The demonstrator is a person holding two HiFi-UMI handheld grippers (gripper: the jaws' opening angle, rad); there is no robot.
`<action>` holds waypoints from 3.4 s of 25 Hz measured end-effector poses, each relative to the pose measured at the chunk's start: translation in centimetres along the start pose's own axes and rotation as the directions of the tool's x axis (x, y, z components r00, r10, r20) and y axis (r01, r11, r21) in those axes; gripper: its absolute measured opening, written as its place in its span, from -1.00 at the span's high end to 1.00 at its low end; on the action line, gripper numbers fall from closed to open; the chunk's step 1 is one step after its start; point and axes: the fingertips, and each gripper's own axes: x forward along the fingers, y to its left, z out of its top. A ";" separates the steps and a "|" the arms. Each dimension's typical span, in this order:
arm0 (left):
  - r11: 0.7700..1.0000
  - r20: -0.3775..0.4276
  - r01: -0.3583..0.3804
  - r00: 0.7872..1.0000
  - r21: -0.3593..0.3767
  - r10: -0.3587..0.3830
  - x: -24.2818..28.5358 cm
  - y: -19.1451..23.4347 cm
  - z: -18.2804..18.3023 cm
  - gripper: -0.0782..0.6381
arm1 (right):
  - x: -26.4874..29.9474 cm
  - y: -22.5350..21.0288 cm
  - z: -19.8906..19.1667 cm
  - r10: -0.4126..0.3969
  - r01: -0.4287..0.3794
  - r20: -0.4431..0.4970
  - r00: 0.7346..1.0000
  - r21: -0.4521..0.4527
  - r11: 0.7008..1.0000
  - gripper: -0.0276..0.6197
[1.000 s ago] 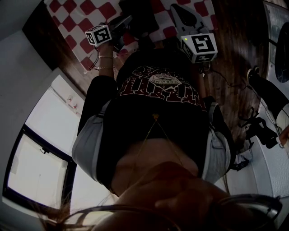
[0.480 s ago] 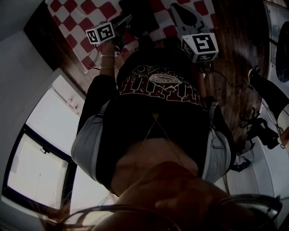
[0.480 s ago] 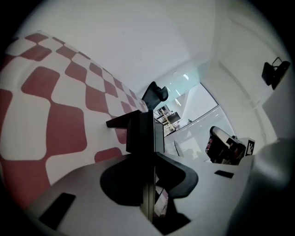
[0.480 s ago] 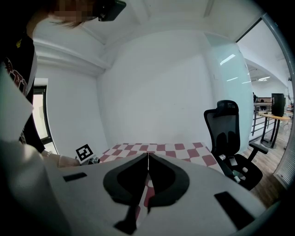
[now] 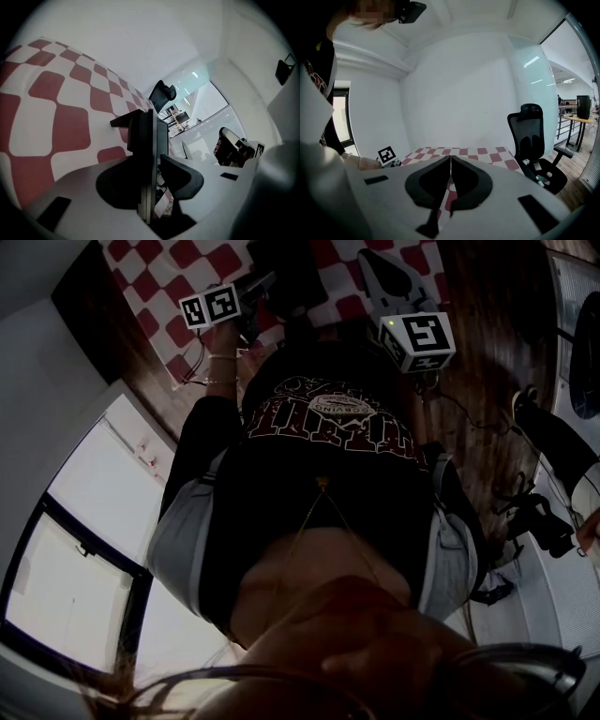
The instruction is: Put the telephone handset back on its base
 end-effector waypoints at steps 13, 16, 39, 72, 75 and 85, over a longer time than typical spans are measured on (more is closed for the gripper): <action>0.996 -0.022 -0.075 0.997 0.051 0.076 -1.2 0.4 -0.6 0.55 | -0.5 0.2 0.4 0.039 -0.039 0.020 0.999 -0.013 0.999 0.85; 0.996 -0.017 -0.070 0.997 0.057 0.071 -1.3 0.5 -0.5 0.56 | -0.7 -0.1 0.5 0.035 -0.035 0.028 0.999 -0.015 0.999 0.85; 0.995 0.079 0.095 0.992 0.022 -0.096 -1.2 0.4 -0.3 0.57 | -0.6 -0.3 0.3 0.055 -0.055 0.007 0.998 -0.020 0.998 0.85; 0.998 0.123 0.028 0.992 0.057 -0.035 -1.7 1.7 -1.0 0.56 | -0.8 0.3 1.7 0.112 -0.109 0.045 0.993 -0.049 0.993 0.85; 0.993 0.169 0.094 0.980 0.065 -0.104 -1.8 1.1 -0.6 0.57 | -0.8 0.0 1.6 0.107 -0.105 0.038 0.994 -0.052 0.993 0.85; 0.984 0.216 0.171 0.960 0.053 -0.178 -1.5 0.3 -0.2 0.57 | -0.4 0.5 1.7 0.117 -0.116 0.026 0.993 -0.047 0.992 0.85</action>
